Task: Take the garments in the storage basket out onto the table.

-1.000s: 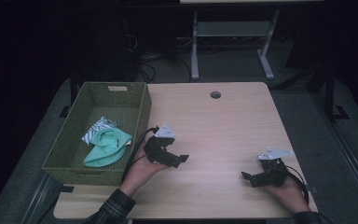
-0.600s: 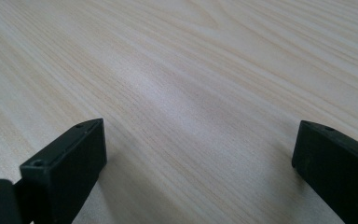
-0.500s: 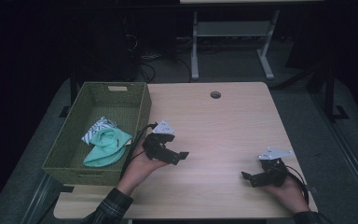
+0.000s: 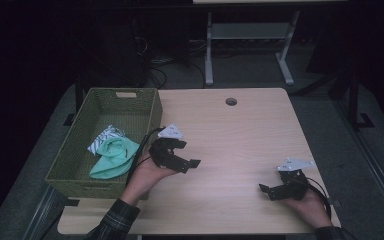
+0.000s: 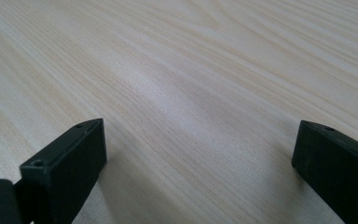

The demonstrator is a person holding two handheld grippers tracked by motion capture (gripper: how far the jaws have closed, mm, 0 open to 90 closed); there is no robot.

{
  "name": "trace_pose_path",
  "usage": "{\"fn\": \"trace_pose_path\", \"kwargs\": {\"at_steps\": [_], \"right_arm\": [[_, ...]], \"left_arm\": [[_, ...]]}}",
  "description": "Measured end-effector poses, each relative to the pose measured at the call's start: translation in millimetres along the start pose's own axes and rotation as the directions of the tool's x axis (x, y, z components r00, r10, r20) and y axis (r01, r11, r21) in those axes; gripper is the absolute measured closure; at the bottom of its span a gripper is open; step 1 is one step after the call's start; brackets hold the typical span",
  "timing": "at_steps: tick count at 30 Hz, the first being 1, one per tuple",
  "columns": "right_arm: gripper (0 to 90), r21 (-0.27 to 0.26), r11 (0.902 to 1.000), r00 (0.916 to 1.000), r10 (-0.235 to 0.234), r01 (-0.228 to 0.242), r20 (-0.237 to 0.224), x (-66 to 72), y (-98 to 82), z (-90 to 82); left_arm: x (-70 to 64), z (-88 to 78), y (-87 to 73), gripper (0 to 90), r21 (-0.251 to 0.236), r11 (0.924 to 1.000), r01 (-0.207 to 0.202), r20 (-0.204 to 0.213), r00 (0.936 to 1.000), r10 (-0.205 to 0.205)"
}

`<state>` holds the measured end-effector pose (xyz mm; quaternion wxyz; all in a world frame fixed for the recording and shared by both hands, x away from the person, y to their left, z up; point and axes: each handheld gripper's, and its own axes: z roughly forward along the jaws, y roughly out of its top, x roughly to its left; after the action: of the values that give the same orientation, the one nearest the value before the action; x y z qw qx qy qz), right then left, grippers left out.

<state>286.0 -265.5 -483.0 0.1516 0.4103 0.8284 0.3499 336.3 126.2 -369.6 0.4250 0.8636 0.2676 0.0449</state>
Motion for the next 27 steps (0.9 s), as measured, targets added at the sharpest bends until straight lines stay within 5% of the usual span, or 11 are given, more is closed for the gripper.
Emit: {"fn": "trace_pose_path", "kwargs": {"at_steps": [13,20,27], "right_arm": [[2.5,-0.003,1.0,1.0,0.008,-0.008,-0.002,-0.2,-0.1,-0.1],[2.5,-0.013,0.9997,0.9994,0.021,-0.022,-0.027,-5.1,-0.8,-1.5],[2.4,-0.001,1.0,1.0,0.001,-0.001,-0.004,-1.2,0.1,0.1]], "left_arm": [[13.2,-10.8,1.3,14.3,-0.01,0.9994,-0.032,0.013,0.9994,0.032],[16.8,-18.8,3.7,14.3,-0.004,0.999,-0.044,-0.015,0.9989,0.044],[21.9,-27.2,3.4,14.3,-0.007,0.9988,-0.048,-0.035,0.9983,0.047]]}}
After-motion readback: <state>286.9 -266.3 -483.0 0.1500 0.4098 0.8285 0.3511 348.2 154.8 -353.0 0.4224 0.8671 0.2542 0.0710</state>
